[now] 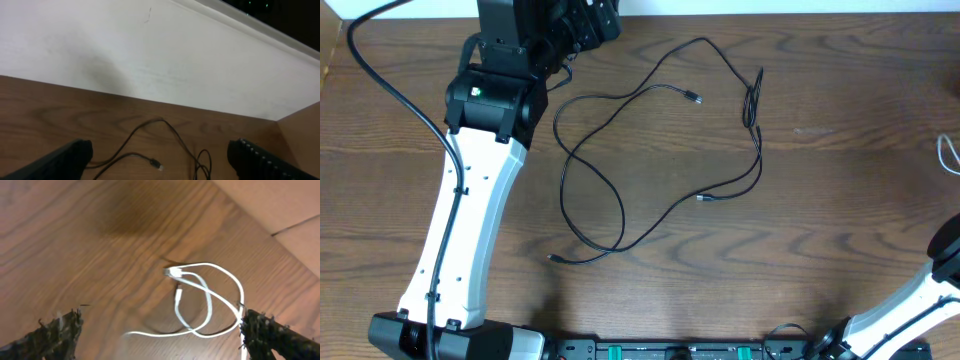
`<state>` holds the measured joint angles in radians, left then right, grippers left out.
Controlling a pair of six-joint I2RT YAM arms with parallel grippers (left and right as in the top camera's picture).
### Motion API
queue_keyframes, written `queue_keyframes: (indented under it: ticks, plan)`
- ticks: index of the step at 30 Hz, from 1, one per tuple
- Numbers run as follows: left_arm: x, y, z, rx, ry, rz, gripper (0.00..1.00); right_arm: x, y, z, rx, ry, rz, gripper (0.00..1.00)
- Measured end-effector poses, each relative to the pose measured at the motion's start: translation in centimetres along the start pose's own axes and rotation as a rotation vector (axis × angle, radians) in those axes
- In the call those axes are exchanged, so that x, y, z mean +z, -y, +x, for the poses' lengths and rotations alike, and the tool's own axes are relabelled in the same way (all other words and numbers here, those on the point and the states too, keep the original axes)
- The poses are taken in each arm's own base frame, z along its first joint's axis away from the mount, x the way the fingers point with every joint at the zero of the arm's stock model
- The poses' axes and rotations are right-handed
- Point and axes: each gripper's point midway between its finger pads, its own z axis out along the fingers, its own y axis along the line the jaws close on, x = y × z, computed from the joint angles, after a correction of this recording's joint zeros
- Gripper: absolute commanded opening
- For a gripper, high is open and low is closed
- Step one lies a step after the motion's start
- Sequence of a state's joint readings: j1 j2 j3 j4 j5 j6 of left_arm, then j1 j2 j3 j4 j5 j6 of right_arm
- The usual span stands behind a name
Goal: Untangle cables
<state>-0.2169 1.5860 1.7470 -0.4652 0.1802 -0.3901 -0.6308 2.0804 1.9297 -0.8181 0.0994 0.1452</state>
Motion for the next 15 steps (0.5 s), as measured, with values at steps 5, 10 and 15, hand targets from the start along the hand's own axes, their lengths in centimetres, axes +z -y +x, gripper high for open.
queue_keyframes:
  ticks: [5, 10, 15]
  plan:
    - [0.8, 0.2, 1.2, 0.038, -0.050, 0.030, 0.85, -3.0, -5.9, 0.4, -0.060, -0.018, -0.291, 0.99]
    - [4.7, -0.2, 5.3, 0.071, -0.196, 0.093, 0.83, -8.8, -15.5, 2.8, -0.192, -0.052, -0.589, 0.99]
    - [9.4, 0.1, 9.3, 0.086, -0.297, 0.187, 0.82, -11.2, -21.0, 6.1, -0.293, -0.109, -0.696, 0.99]
